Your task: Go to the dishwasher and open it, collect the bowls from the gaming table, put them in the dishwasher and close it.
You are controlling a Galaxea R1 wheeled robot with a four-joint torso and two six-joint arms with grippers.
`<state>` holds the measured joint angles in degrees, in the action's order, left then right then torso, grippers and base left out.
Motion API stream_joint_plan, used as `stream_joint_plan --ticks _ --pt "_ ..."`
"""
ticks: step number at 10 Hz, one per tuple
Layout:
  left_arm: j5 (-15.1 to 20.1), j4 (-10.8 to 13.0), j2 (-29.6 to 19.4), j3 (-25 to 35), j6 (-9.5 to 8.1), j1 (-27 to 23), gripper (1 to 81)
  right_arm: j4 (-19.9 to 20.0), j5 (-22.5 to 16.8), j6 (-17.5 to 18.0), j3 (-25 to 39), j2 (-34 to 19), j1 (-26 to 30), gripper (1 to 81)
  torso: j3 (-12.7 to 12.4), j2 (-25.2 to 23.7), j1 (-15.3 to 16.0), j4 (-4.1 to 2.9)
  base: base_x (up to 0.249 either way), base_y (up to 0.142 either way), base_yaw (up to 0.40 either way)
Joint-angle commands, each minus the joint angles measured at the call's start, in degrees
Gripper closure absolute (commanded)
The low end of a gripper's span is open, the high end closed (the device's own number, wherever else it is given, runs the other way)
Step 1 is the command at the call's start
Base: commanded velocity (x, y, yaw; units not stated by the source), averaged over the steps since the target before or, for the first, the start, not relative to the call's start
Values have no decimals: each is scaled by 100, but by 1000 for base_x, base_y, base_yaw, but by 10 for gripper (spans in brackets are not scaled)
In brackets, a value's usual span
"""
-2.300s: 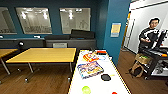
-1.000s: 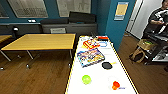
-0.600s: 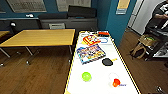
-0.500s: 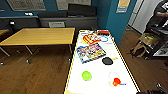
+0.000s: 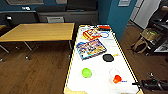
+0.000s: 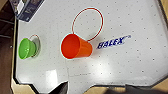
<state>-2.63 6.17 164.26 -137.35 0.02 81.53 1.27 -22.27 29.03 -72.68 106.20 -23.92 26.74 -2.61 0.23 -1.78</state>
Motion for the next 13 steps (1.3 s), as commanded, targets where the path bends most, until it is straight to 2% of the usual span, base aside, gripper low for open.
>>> stream_joint_plan --ticks 1,3,5,7,13 --pt "404 -28 -50 50 6 -27 10 120 -471 59 -491 140 716 10 -5 0 0 0 0 0 0" --pt "404 -19 -50 50 6 -36 10 120 -541 59 -737 404 874 10 33 4 2 0 0 0 0" --pt "404 -19 -59 50 6 -36 10 120 -805 59 -904 615 1076 10 30 6 2 0 0 0 0" --pt "404 -20 -59 50 6 -36 10 136 -849 59 -1124 817 1287 10 33 6 4 0 0 0 0" --pt "404 -28 -68 7 6 -54 10 128 -858 59 -1661 1362 1253 10 35 9 4 0 0 0 0"
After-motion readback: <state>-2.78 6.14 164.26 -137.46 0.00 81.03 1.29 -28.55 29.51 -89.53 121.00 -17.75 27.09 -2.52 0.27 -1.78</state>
